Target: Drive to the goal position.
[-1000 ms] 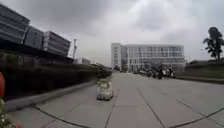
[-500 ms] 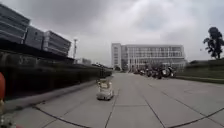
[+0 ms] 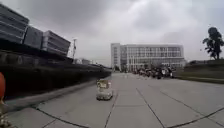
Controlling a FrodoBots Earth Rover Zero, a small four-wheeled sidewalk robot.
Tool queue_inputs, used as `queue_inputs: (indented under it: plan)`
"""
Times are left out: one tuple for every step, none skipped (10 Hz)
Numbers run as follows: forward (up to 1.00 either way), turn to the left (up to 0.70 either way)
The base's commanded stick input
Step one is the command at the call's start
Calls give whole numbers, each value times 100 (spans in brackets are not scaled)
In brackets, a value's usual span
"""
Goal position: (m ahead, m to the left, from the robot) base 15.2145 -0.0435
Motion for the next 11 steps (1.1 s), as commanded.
queue_inputs:
  plan:
    - [0,0]
    - [0,0]
    - [0,0]
    - [0,0]
    - [0,0]
    - [9,0]
    - [19,0]
    - [30,0]
    - [40,0]
    - [50,0]
    - [61,0]
